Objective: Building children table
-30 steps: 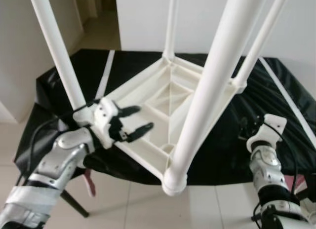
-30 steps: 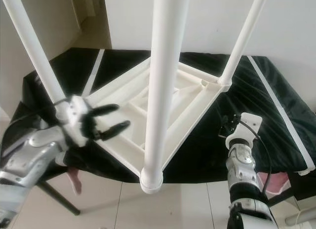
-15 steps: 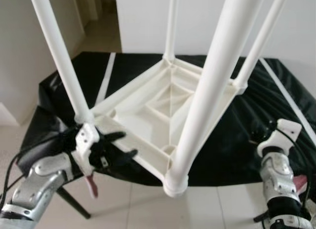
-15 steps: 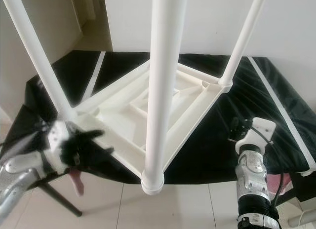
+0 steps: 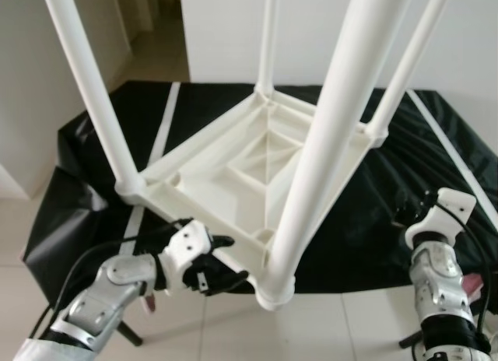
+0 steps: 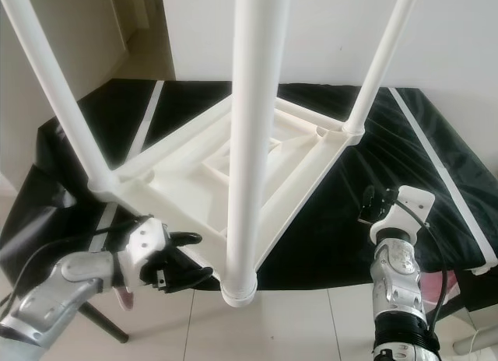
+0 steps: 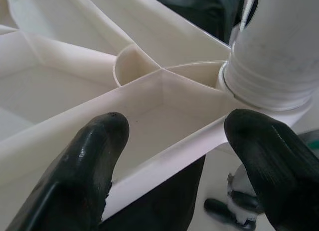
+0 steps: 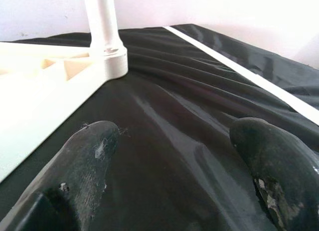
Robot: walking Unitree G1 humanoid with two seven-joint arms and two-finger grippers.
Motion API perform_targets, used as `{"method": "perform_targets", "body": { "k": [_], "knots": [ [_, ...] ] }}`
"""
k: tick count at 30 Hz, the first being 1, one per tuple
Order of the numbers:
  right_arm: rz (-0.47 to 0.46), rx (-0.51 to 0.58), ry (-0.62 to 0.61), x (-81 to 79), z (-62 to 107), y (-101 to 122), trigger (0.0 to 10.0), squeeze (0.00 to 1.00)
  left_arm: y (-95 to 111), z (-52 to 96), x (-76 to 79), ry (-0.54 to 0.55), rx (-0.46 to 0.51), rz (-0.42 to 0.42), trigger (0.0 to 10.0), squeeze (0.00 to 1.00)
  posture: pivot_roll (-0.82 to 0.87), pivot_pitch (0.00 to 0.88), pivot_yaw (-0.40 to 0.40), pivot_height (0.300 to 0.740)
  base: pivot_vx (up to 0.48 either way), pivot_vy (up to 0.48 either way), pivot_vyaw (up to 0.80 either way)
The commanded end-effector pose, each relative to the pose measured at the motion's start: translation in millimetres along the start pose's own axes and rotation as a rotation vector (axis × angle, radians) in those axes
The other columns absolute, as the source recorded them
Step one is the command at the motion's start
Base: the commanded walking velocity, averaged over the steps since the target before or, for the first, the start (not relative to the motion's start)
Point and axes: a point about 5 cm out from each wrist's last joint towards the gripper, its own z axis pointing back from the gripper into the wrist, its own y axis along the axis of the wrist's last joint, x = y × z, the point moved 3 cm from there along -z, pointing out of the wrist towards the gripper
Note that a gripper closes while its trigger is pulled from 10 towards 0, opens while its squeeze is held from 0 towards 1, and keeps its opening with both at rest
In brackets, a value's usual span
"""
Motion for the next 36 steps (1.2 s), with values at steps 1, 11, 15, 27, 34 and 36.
{"method": "perform_targets", "body": {
  "k": [1, 11, 15, 27, 34, 36],
  "knots": [
    [-0.007, -0.010, 0.002, -1.6, 1.6, -1.0, 10.0, 0.00, -9.8, -6.7, -8.9, 0.141, -0.044, 0.006, 10.0, 0.00, -0.03, 0.019, -0.014, 0.740, 0.000, 0.000, 0.00],
    [-0.013, -0.012, 0.007, -2.8, 2.6, 2.0, 10.0, 0.00, -21.4, -38.9, -20.8, 0.241, -0.145, -0.068, 10.0, 0.00, -0.04, 0.025, -0.016, 0.740, 0.000, 0.000, 0.00],
    [-0.015, -0.011, 0.004, -2.9, 2.4, 2.6, 10.0, 0.00, -27.2, -53.6, -31.7, 0.318, -0.201, -0.033, 10.0, 0.00, -0.05, 0.027, -0.013, 0.740, 0.000, 0.000, 0.00],
    [-0.022, -0.009, -0.016, -0.3, 4.4, 4.1, 10.0, 0.00, -42.4, -62.2, -44.8, 0.403, -0.347, 0.051, 10.0, 0.00, -0.06, 0.026, 0.004, 0.740, 0.000, 0.000, 0.00],
    [-0.033, -0.002, -0.024, -2.7, 3.8, 6.5, 10.0, 0.00, -32.2, -68.1, -68.6, 0.621, -0.333, 0.133, 10.0, 0.00, -0.06, 0.023, 0.008, 0.740, 0.000, 0.000, 0.00],
    [-0.042, 0.001, -0.018, -6.6, 3.4, 7.2, 10.0, 0.00, -25.5, -72.0, -72.1, 0.656, -0.313, 0.128, 10.0, 0.00, -0.06, 0.020, 0.008, 0.740, 0.000, 0.000, 0.00]
  ]
}}
